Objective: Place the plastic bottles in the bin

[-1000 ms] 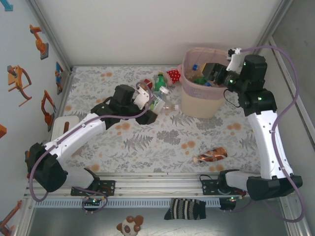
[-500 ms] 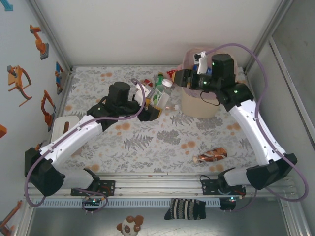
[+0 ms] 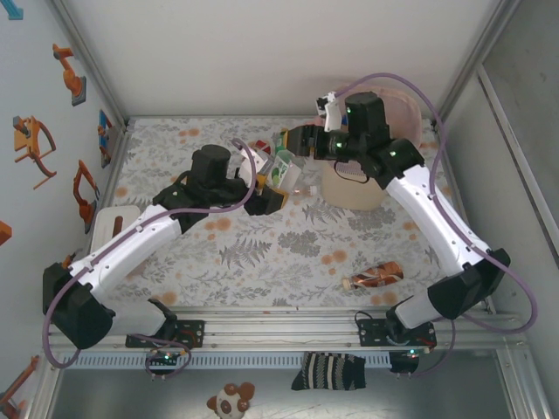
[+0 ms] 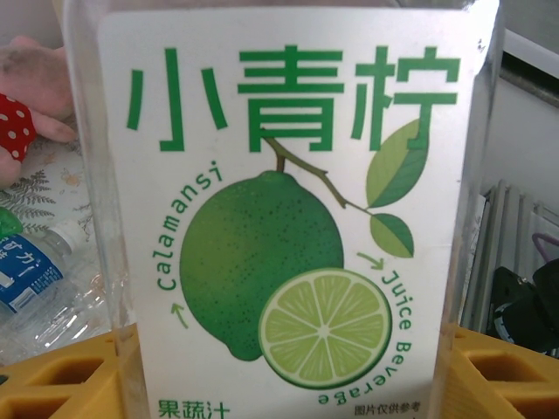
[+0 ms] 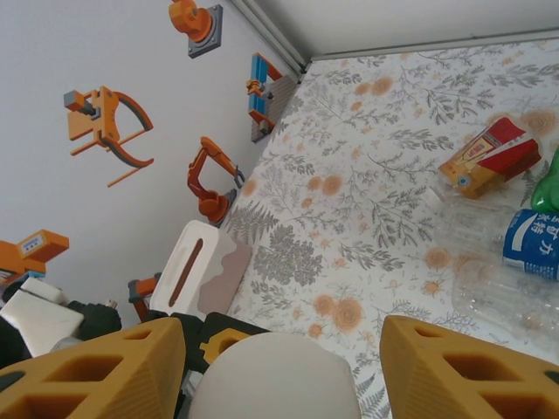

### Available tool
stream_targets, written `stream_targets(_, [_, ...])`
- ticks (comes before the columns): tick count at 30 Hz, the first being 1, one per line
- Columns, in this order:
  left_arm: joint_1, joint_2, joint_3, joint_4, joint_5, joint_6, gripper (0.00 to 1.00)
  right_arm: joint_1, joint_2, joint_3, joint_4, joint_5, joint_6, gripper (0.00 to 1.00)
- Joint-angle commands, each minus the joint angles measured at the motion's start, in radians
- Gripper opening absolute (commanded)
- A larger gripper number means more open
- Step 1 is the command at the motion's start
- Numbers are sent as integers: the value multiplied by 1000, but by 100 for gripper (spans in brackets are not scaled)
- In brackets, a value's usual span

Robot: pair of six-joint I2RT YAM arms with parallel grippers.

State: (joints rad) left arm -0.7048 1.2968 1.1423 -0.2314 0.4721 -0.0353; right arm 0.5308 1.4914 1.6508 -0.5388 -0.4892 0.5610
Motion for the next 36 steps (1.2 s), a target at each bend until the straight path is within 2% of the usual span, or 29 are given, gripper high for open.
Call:
stream_targets(1, [-3,-34,-9,27,24,-11,54,11,0,38,-7,21,-3,55])
stream_targets(6, [-2,-37,-9,27,20,-13,55,12,-8,34,-10,35,-1,42])
stream_targets(10, [-2,-49,-13,34,11,-19,58,13,-19,32,-11,48,1,36])
stream_targets(12, [-3,-56,-16,39,10,-22,63,12,-27,32,-10,63,2,34])
stream_targets(15, [-2,-71,-27,54,5,-32,75,11,-41,33,-7,93,-5,33])
stream_targets(19, [-2,-98,-40,58,-10,-35,81,-15,-58,51,-7,131,-10,32])
stream_targets(26, [-2,-134,-63,56,-38,-33,83,-156,-85,124,-5,122,-2,32])
stream_targets(33, [1,-145,-73,53,-47,-30,83,-359,-105,175,16,113,27,33])
stream_targets(36, [-1,-150,-77,51,-53,-31,83,-434,-115,168,31,145,33,33])
